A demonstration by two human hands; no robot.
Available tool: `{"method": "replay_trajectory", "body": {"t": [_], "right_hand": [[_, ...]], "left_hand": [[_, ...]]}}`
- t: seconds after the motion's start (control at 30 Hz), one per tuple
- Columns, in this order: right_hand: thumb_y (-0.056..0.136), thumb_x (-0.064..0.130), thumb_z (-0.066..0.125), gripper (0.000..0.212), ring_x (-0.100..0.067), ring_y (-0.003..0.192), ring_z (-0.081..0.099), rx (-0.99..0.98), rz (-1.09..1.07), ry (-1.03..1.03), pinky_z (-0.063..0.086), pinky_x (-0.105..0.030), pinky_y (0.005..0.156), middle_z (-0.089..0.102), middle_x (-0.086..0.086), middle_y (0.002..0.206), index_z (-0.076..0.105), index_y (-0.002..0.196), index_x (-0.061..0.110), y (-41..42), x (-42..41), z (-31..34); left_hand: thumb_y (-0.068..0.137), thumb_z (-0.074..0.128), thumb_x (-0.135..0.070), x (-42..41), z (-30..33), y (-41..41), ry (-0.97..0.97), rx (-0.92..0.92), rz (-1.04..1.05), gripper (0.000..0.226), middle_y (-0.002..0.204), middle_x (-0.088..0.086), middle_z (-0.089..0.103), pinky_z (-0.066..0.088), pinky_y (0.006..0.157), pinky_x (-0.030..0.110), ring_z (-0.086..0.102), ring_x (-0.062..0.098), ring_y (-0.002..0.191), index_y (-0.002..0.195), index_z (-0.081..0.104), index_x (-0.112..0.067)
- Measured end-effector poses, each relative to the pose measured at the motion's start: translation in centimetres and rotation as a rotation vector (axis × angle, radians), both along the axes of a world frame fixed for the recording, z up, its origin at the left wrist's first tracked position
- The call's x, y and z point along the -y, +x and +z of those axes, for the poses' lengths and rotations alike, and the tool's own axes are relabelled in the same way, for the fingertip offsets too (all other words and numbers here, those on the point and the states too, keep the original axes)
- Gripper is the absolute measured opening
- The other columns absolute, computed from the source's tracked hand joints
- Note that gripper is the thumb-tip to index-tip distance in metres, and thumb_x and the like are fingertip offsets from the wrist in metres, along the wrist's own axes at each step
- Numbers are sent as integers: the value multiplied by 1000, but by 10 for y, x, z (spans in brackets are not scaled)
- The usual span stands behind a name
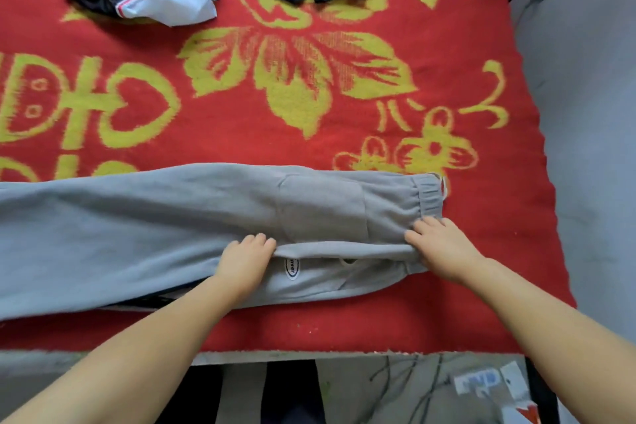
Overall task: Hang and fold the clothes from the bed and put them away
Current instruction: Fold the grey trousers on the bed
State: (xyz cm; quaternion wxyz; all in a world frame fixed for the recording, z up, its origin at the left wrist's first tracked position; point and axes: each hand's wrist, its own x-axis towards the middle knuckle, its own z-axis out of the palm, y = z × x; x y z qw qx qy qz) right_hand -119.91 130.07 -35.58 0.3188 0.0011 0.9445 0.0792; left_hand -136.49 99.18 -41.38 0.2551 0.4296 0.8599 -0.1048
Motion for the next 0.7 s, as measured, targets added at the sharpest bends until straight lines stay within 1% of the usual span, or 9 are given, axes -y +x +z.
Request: {"method": "replay_trajectory", "body": {"t": [0.1, 0.17, 0.23, 0.33, 0.4, 0.5, 0.6, 0.67, 0.7], "right_hand": [[44, 16, 84, 43, -29, 72, 61, -267, 2, -114, 46, -33, 59, 59, -7, 78, 62, 80, 12, 8, -5, 5], [50, 21, 75, 30, -28, 65, 59, -353, 48, -192, 43, -32, 56, 56, -5, 72, 59, 74, 14, 20, -6, 12], [62, 29, 64, 19, -26, 69, 60, -294, 142, -245, 44, -32, 61, 58, -1, 75, 59, 77, 19, 31, 1, 10], [77, 38, 66, 33, -20, 102, 59, -34, 57, -283, 43, -36, 94, 61, 4, 105, 63, 107, 25, 42, 10, -7], [83, 29, 66, 28, -27, 103, 60, -180, -205, -390, 41, -39, 95, 63, -1, 105, 64, 110, 19, 41, 4, -14], [84, 14, 69, 33, -35, 104, 56, -566, -762, -379, 44, -43, 90, 59, -14, 108, 60, 114, 7, 34, -10, -26], [85, 31, 70, 66, -28, 122, 49, -414, -1322, -572, 38, -39, 105, 49, -15, 132, 41, 138, 3, 25, -16, -37], [83, 38, 72, 65, -21, 117, 54, -302, -1470, -733, 42, -38, 102, 56, -8, 129, 46, 133, 6, 20, -12, -43], [81, 37, 74, 60, -19, 113, 58, -268, -1496, -824, 45, -37, 98, 60, -5, 124, 50, 129, 8, 19, -10, -44]], "left_hand": [[77, 46, -14, 14, 14, -7, 339, -74, -133, 10, 79, 12, 56, 41, 57, 36, 59, 31, 69, 86, 49, -10], [75, 43, -18, 42, 18, -4, 480, -155, -284, 8, 70, 9, 53, 32, 57, 34, 52, 27, 57, 83, 41, -14], [73, 44, -20, 70, 13, 9, 455, -111, -348, 15, 72, 5, 54, 29, 60, 32, 54, 25, 58, 88, 42, -17], [71, 66, -41, 91, -1, 28, 244, -41, -333, 42, 89, 4, 63, 48, 74, 32, 65, 24, 74, 105, 63, -16], [84, 50, -59, 85, -6, 31, 278, -14, -206, 58, 105, 8, 64, 47, 90, 38, 65, 26, 93, 115, 67, -13], [96, 28, -52, 51, 2, 29, 412, -35, -33, 59, 133, 16, 54, 28, 107, 51, 48, 30, 124, 134, 51, -14], [91, 36, -53, 8, 7, 28, 266, 20, 184, 69, 158, 14, 16, 13, 109, 64, 12, 29, 147, 151, 19, -24], [92, 32, -61, -12, -4, 27, 139, 156, 390, 74, 158, 4, -21, 2, 110, 65, -19, 24, 145, 149, -9, -36], [91, 30, -65, -21, -10, 28, 70, 249, 453, 75, 156, 1, -29, 0, 110, 66, -26, 23, 143, 148, -13, -40]]}}
